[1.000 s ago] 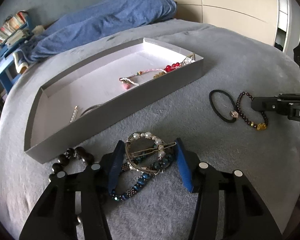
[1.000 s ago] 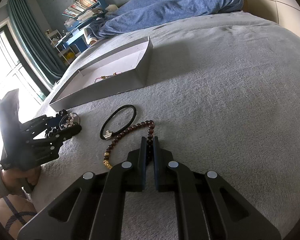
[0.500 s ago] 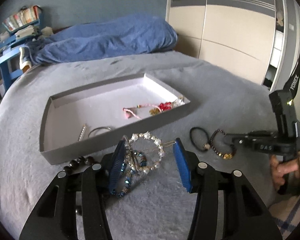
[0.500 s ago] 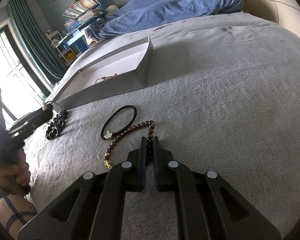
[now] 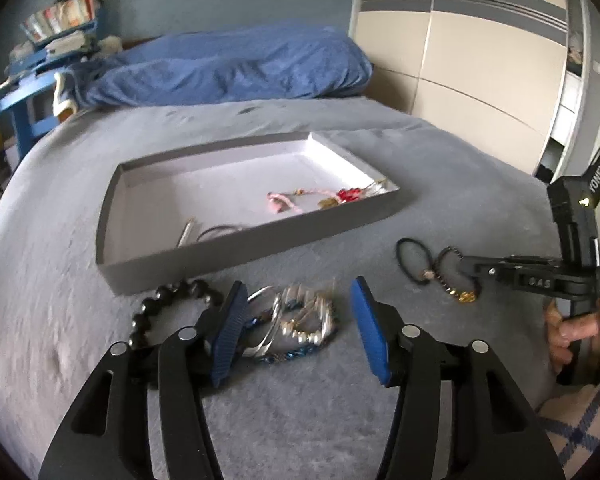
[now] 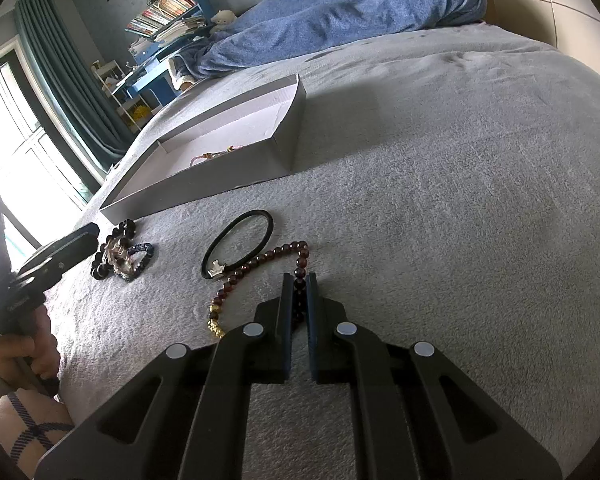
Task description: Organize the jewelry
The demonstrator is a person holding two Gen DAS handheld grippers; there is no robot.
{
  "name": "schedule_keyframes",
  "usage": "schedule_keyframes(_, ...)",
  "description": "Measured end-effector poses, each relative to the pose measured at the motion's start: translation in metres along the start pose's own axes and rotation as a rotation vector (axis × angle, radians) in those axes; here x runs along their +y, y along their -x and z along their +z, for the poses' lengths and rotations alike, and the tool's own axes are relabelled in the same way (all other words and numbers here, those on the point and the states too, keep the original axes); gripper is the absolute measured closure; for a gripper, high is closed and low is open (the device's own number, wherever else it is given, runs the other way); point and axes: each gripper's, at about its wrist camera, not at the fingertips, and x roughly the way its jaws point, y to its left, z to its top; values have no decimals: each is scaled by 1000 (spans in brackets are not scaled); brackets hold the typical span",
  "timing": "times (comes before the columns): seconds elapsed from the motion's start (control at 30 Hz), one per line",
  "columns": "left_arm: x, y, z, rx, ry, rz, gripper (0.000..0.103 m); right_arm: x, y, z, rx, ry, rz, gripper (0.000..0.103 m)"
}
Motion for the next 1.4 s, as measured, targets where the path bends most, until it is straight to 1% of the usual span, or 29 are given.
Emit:
schedule_keyframes(0.07,1,0,-1,3,3,2,47,0,0,0,0,1,-1,97)
schedule_keyframes(0.17,-3,3,-2,-8,-19,-2,46,0,0,0,0,0,0,97)
schedule_keyframes(0.3,-18,3,-4,-8,-92,-27,46,0,0,0,0,1,-1,97)
schedule_keyframes(0.5,-30,-12,-2,38,-149,-53,46,0,0,0,0,0,0,97)
schedule_keyframes(0.7,-31,-36,9,70,-202,-11,46,-1,0,1,0,0,0,97)
schedule_keyframes(0.83,-26,-50,9,127,-215,-17,46,-1,0,1,0,-1,2,97)
schedule_keyframes(0.93,-27,-55,8,147,-224,-20,47,0,0,2,0,-2,4,97)
schedule_keyframes(1.0,-27,-55,8,147,-231,-5,56,1,0,2,-1,-1,5,97)
schedule_keyframes(1.07,-26,-54,9,141,-229,2,71,1,0,1,-2,-2,6,97)
schedule_keyframes(1.13,-25,-49,9,130,-222,-6,77,0,0,2,-2,-2,6,97)
schedule_keyframes(1.17,-25,-48,9,124,-224,-6,84,0,0,2,-2,-2,6,97)
schedule_keyframes(1.2,-26,-46,9,120,-225,-8,89,1,0,1,-2,-2,6,97)
schedule_keyframes(1.27,-27,-42,10,107,-218,-15,92,1,0,2,-2,-2,6,97)
schedule_keyframes(1.4,-23,-35,12,84,-185,-18,94,0,0,2,-2,-3,7,97)
